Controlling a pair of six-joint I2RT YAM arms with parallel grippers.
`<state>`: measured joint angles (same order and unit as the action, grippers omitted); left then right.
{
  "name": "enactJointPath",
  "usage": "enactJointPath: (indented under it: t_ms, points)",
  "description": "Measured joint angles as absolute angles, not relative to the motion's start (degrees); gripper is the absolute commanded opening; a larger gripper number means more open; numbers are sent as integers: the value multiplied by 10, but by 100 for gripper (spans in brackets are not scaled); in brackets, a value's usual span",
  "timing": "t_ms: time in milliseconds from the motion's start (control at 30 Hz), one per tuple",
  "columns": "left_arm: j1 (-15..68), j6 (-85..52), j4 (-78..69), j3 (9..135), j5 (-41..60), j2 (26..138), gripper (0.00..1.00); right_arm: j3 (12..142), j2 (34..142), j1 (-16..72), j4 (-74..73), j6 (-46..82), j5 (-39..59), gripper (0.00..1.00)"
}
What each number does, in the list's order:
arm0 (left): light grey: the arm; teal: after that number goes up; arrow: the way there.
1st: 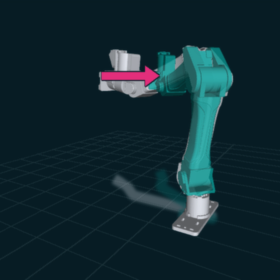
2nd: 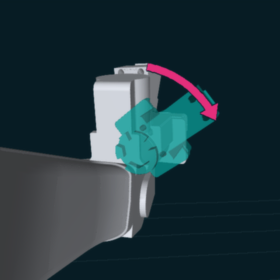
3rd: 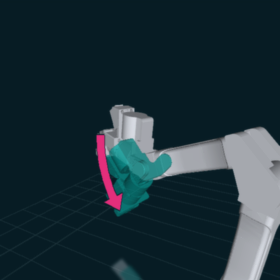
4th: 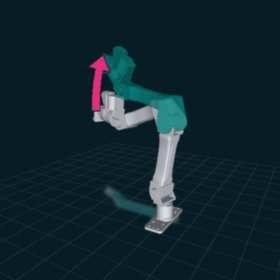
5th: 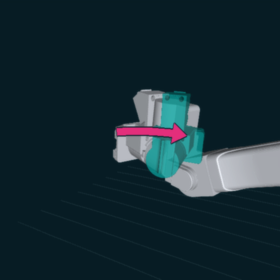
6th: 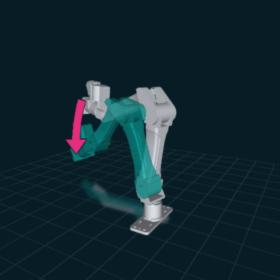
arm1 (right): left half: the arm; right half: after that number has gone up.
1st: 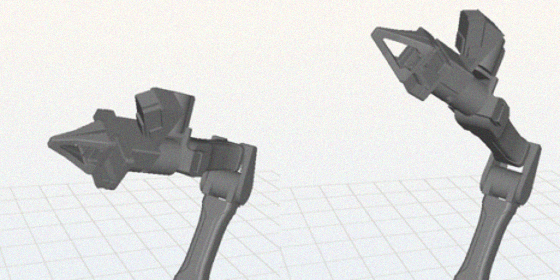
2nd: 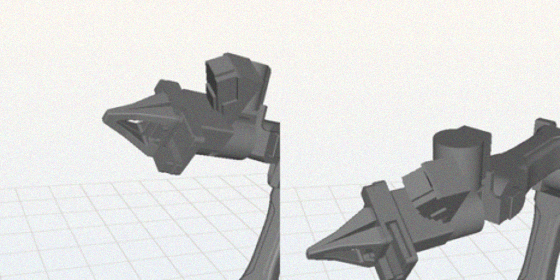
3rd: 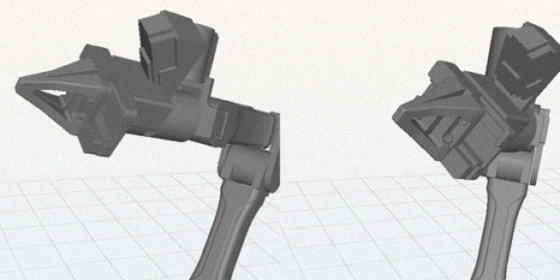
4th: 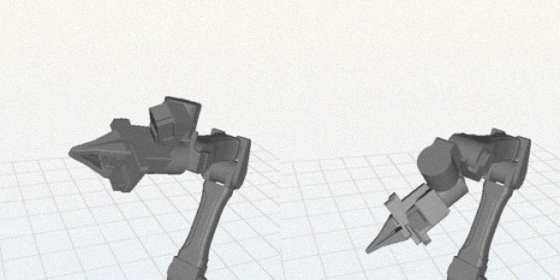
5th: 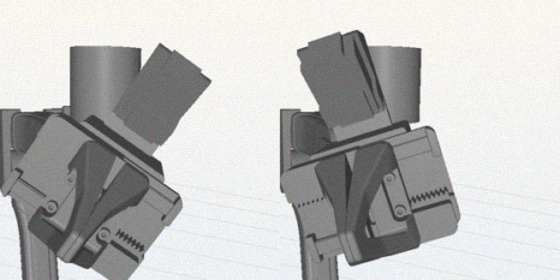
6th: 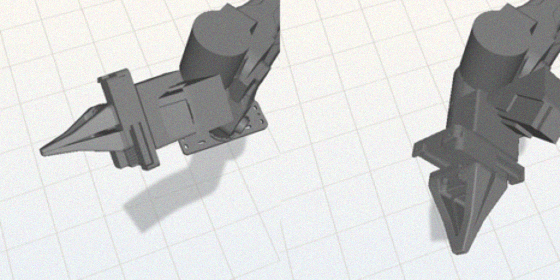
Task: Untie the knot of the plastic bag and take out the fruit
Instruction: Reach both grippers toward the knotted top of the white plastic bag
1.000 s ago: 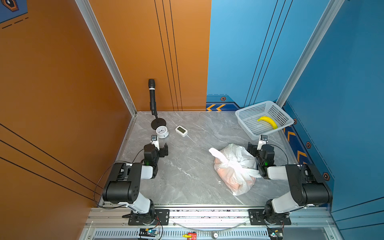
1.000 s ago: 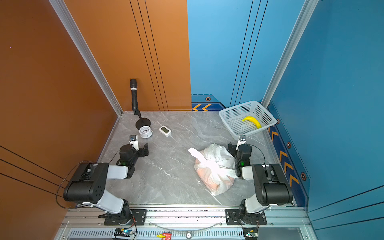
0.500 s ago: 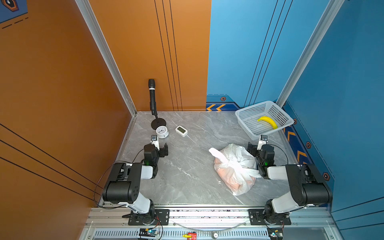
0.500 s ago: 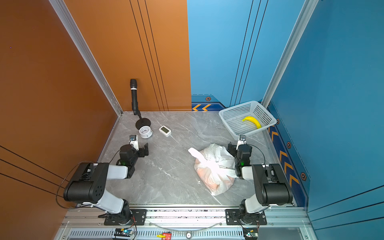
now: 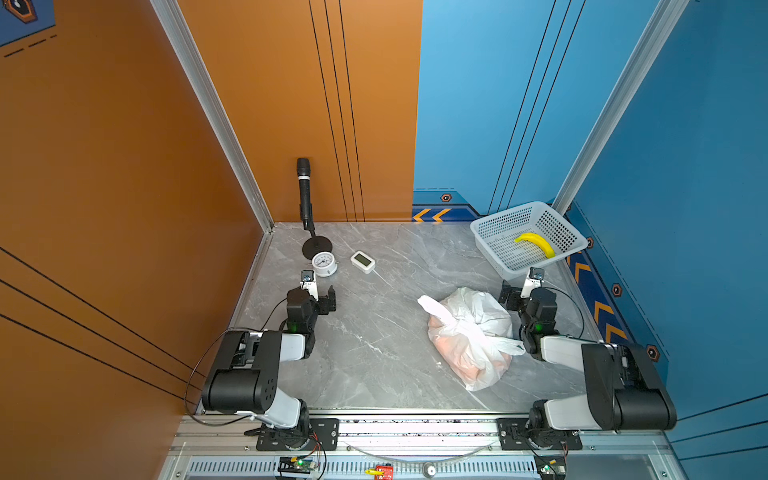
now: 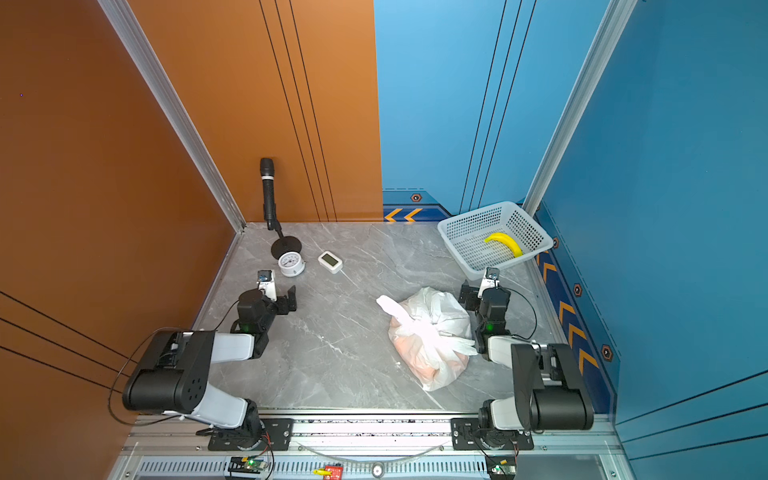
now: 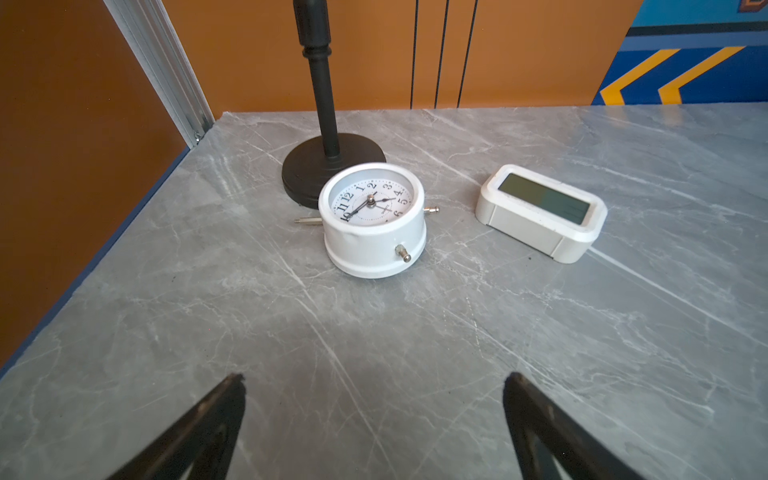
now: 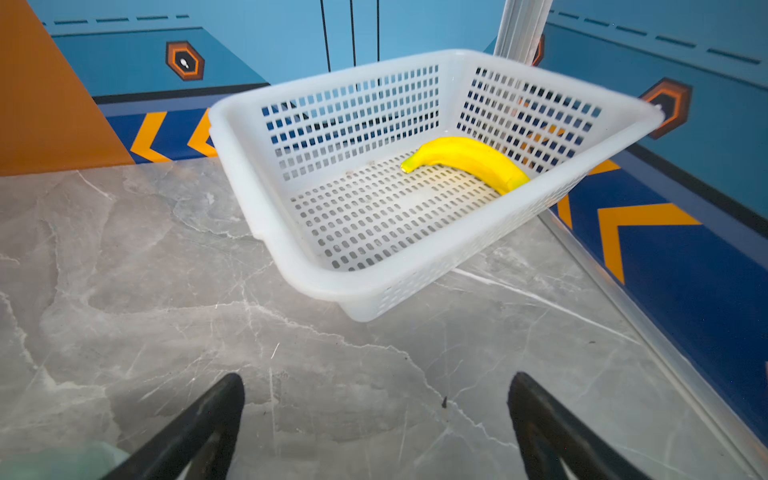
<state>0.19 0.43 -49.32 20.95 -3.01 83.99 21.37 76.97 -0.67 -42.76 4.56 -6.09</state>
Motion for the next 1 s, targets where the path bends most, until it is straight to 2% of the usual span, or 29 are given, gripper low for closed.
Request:
enactJointPath:
  t_ms: [233, 433, 600, 767, 900, 1000]
  points:
    - [39, 0, -384, 219, -53, 672, 97, 311, 601, -8, -192, 91, -48, 100]
    - [99, -60, -199, 327, -86, 604, 97, 469, 514, -8, 76, 199, -10, 100]
    - [139, -147, -57, 440, -88, 604, 97, 582, 508, -8, 281, 264, 72, 93]
    - [260, -214, 78, 532, -103, 630, 98, 616, 512, 14, 439, 302, 168, 89]
    - [344, -265, 136, 568, -104, 658, 100, 616, 517, 53, 517, 317, 198, 83]
    - [406, -298, 166, 591, -104, 685, 95, 609, 524, 79, 542, 327, 209, 80]
